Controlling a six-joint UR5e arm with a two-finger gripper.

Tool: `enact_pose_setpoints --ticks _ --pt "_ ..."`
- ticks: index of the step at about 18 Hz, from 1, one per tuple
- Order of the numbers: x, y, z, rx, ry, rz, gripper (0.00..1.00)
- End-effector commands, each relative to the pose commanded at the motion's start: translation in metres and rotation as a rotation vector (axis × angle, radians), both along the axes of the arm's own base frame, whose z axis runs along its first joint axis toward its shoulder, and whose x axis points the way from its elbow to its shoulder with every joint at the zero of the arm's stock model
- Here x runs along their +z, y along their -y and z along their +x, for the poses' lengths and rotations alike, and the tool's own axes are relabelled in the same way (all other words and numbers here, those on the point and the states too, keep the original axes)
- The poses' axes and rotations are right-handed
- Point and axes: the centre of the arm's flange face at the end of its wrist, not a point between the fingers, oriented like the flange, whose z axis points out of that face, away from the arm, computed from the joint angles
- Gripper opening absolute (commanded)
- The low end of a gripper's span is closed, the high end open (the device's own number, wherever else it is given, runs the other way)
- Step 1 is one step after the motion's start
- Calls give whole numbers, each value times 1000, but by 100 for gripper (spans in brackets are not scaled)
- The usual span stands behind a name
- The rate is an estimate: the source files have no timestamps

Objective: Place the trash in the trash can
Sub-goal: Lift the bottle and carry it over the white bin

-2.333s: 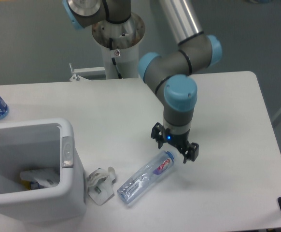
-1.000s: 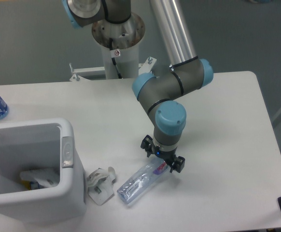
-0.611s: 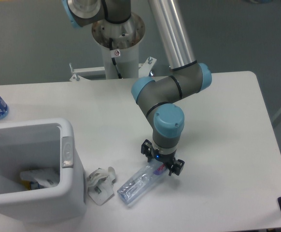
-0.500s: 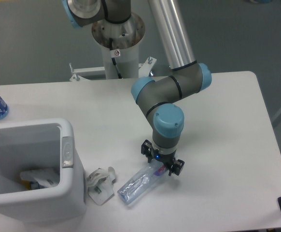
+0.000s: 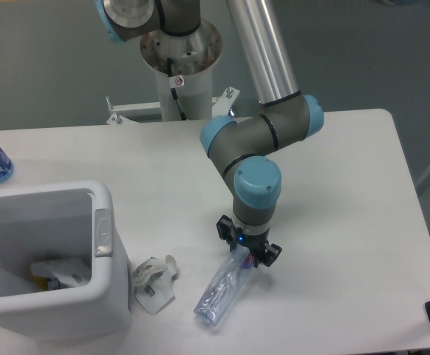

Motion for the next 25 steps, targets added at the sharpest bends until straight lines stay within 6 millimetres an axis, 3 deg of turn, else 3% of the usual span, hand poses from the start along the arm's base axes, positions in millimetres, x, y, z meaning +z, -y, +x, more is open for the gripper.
enact_pose_setpoints --ticks 2,7,14,16,20,25 --pt "25 -4 -3 18 -30 39 65" --pt "118 -22 -2 111 -2 285 65" --pt "269 -38 -1 337 8 592 65" --pt "293 -40 12 376 18 628 65" --pt "335 -52 69 400 54 688 65" --pt "352 -68 138 346 99 705 65"
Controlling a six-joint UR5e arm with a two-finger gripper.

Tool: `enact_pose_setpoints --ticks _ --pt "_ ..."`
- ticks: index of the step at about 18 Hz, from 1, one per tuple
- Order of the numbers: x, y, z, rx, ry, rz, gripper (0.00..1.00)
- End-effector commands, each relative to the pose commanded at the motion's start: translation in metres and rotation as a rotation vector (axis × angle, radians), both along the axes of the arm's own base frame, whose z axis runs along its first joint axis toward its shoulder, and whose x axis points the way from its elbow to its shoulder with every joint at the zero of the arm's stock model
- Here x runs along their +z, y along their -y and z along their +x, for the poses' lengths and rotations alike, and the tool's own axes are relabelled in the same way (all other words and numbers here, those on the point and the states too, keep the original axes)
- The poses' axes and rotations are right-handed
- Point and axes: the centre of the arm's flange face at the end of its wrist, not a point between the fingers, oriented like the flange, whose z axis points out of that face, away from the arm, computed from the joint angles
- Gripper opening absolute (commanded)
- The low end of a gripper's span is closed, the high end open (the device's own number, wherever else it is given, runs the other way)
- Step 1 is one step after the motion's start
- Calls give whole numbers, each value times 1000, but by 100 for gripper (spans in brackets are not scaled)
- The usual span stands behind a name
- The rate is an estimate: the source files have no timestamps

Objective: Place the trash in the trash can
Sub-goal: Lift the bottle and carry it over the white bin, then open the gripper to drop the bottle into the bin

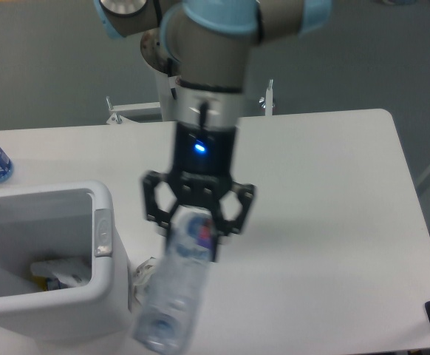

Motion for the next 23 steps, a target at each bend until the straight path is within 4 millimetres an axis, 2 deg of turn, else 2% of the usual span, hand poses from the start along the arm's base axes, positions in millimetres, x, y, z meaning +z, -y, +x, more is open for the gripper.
enact_pose_setpoints --ticks 1,4,6,9,12,16,17,18,21,23 --pt "1 -5 19 -22 5 1 65" --pt "-3 -17 49 -66 18 -6 65" --pt "-23 -24 72 -107 33 -37 65" --pt "-39 -28 89 -131 52 -62 66" --pt "-48 -35 93 -143 61 -71 72" --pt "-51 -43 102 -146 77 -74 73" --pt "-51 -43 102 -145 78 -74 82" --pt "-54 -44 101 -148 78 -78 98" --pt "-47 -41 103 -142 74 -70 100" --pt "-47 -38 91 -123 73 -70 100"
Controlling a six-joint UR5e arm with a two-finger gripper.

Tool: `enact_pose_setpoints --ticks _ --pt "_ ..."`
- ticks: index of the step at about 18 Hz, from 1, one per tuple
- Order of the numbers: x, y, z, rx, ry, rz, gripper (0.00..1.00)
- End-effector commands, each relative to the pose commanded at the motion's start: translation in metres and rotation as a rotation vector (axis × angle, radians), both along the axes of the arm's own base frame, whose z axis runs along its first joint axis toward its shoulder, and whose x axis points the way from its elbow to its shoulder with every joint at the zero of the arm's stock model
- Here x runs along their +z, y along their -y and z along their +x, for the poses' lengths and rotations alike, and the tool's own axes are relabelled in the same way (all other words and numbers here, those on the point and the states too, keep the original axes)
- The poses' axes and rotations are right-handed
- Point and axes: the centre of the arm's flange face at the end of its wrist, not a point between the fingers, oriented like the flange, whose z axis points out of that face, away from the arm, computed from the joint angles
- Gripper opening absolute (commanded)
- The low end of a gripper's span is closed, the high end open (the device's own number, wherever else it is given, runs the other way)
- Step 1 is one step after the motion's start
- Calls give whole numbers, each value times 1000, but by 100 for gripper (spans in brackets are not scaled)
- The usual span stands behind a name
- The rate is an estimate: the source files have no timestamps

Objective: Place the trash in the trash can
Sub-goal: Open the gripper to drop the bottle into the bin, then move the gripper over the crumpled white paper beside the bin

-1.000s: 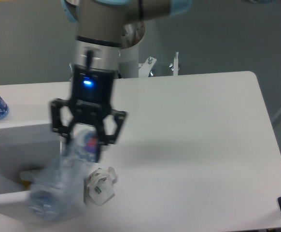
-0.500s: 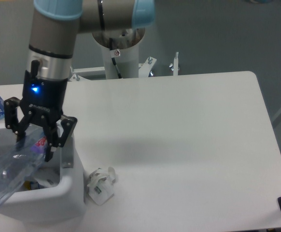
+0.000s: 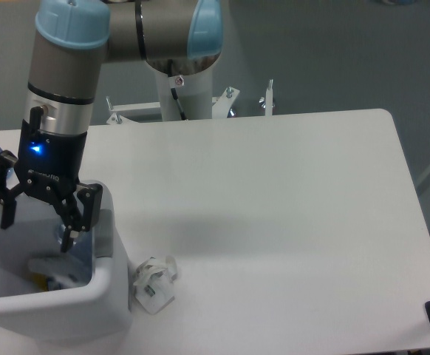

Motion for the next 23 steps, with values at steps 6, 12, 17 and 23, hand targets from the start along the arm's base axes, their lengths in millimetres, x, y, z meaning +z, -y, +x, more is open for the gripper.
enact_pose_setpoints --ticks 6,12,17,23 --pt "-26 37 -107 207 -45 -79 100" --pt "-81 62 -151 234 -93 -207 100" --pt "-143 84 -163 13 -171 -317 100" --pt "-245 97 -137 -10 -3 -444 100"
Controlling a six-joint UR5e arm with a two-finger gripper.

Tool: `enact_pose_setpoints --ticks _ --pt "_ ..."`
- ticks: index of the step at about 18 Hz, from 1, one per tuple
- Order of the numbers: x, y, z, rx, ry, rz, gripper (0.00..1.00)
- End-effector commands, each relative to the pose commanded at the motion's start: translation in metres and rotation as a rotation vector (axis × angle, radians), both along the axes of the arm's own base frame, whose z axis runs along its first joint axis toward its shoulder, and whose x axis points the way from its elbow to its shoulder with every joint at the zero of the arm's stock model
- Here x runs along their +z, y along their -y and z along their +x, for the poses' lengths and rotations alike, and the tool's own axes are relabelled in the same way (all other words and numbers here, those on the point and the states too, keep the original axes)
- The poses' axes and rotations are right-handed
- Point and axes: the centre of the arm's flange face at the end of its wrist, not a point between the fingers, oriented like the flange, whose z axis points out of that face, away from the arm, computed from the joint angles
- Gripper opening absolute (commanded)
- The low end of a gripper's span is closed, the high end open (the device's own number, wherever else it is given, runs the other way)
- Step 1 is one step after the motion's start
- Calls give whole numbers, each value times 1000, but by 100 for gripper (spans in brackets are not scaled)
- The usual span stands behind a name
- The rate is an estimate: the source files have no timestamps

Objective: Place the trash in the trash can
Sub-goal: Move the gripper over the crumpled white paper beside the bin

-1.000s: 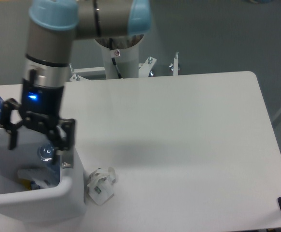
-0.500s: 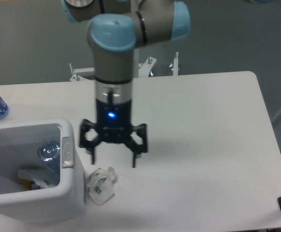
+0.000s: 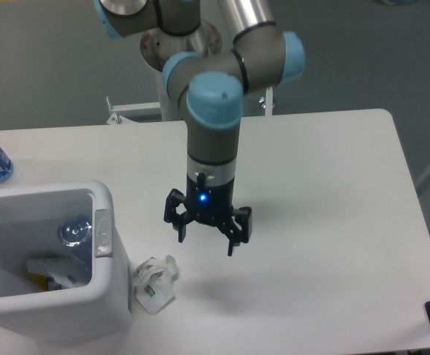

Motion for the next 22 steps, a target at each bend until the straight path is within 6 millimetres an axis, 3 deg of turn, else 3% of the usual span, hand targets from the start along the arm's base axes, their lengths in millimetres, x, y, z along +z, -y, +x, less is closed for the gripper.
enact_pose_setpoints --ticks 7,11,19,21,22 --pt "-37 -30 19 131 86 -46 100" --pt "-61 -35 30 141 113 -85 100" --pt "-79 -42 39 135 128 -112 100" --pt "-81 -43 40 134 115 -123 92" --pt "-81 -43 40 134 114 -124 81"
